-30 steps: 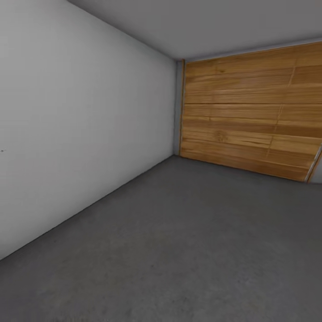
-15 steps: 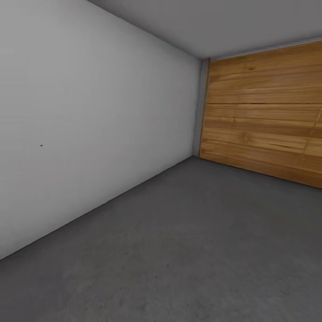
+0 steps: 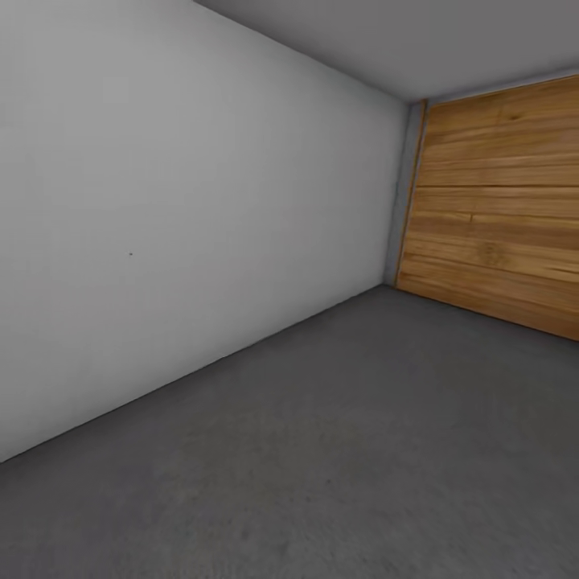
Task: Move the two storage containers from the living room to the garage. In the garage, place one container on the floor and stack the other container on top of it (either order is fine).
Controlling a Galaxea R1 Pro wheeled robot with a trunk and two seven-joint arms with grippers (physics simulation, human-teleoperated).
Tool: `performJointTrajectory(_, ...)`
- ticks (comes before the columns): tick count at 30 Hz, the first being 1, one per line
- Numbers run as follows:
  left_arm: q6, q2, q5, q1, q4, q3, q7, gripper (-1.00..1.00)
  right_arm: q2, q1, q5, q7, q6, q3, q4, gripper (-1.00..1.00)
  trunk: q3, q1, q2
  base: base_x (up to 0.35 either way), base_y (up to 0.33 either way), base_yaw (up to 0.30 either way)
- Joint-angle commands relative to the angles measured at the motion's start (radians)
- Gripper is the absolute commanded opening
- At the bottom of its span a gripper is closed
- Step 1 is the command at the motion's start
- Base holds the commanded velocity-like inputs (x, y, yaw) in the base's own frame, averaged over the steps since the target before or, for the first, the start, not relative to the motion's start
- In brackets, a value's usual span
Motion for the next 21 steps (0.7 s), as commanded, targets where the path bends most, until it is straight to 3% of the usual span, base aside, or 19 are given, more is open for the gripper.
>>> performJointTrajectory(1,-0.001,0.000,0.007,0.000,-0.001,0.000,0.001,1.00,0.000,0.000,0.000,-0.005,-0.006,0.001,0.002,1.00,-0.001,0.000,0.000,0.000,0.000,0.300)
performJointTrajectory(21,-0.001,-0.001,0.008,0.000,-0.001,0.000,0.001,1.00,0.000,0.000,0.001,-0.009,-0.006,0.002,0.002,1.00,-0.001,0.000,0.000,0.000,0.000,0.300)
